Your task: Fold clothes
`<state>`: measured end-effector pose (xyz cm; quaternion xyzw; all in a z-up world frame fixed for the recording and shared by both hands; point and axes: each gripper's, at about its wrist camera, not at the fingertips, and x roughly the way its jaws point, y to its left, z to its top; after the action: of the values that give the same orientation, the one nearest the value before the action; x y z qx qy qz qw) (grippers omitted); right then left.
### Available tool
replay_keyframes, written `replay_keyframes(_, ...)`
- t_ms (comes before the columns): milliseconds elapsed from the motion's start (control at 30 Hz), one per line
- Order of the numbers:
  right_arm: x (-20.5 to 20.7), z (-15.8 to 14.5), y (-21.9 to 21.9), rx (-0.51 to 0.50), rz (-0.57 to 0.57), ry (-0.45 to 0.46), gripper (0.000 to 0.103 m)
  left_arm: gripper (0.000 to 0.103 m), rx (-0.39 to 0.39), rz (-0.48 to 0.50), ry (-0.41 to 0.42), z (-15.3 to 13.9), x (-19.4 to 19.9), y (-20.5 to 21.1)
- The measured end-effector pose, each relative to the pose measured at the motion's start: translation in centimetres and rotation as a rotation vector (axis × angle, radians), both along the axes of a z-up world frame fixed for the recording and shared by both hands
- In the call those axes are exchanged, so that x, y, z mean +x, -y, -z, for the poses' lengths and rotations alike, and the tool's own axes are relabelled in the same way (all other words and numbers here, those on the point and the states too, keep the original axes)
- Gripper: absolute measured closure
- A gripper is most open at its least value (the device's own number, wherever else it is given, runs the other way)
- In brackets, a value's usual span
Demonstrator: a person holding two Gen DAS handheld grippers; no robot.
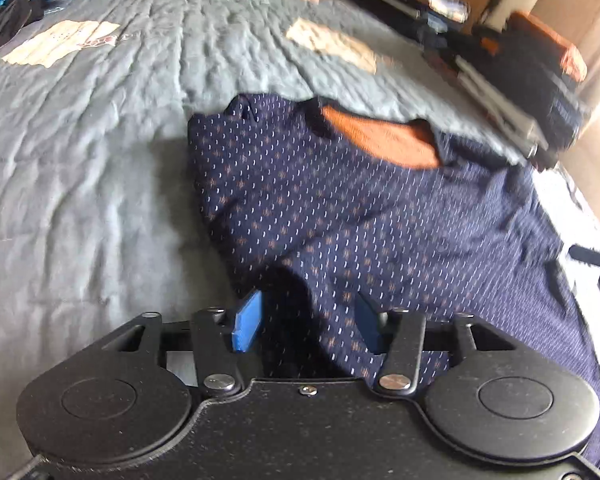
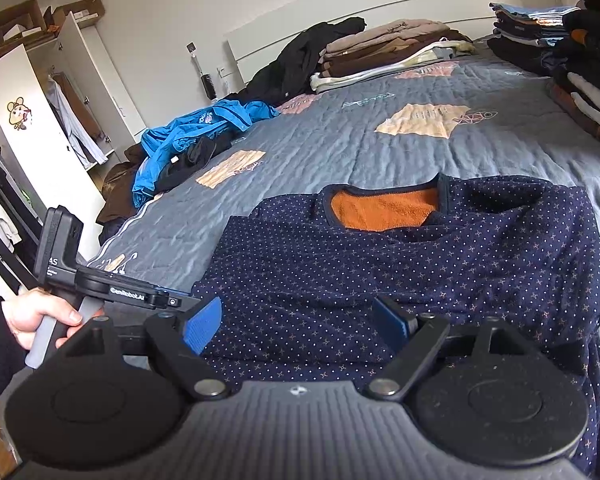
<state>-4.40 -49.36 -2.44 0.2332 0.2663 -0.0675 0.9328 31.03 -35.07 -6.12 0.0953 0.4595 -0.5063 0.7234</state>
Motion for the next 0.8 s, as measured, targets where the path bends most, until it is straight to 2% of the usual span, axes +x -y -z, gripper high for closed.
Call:
replay_keyframes(133, 0.1, 0.0, -0.2, -0.003, -0.005, -0.002, 0.021, 0.052, -0.022, -0.011, -0.004, 0.1, 0.6, 1.1)
replay_keyframes(300, 0.2, 0.1, -0.2, -0.002, -0.008, -0.006, 0.021, 0.053, 0.012, -0.017, 0.001, 1.6, 1.4, 2.0)
replay_keyframes(333, 0.2, 0.1, -0.2, -0.002, -0.009, -0.006, 0.021, 0.057, 0.006, -0.018, 0.008, 1.8, 1.3, 2.0)
replay_keyframes(367, 0.2, 0.1, -0.2, -0.002, -0.009, -0.005, 0.021, 0.074, -0.005, -0.013, 0.019, 1.7, 1.1, 1.9)
replay_keyframes(400, 0.2, 0.1, -0.2, -0.001, -0.009, -0.005, 0.021, 0.085, -0.011, 0.006, 0.030, 1.7, 0.9, 1.9)
replay_keyframes(467, 0.2, 0.1, -0.2, 0.001, -0.008, -0.005, 0.021, 0.092, -0.032, 0.048, 0.050, 1.3, 0.3, 1.8)
replay_keyframes(533, 0.2, 0.1, -0.1, 0.001, -0.006, -0.005, 0.021, 0.093, -0.053, 0.090, 0.071, 0.8, -0.3, 1.7)
replay_keyframes(633, 0.2, 0.1, -0.1, 0.002, -0.004, -0.003, 0.021, 0.093, -0.081, 0.099, 0.109, -0.4, -0.4, 1.6)
replay_keyframes(800, 0.1, 0.0, -0.1, 0.002, -0.001, 0.001, 0.021, 0.094, -0.119, 0.123, 0.176, -3.8, 0.4, 2.8)
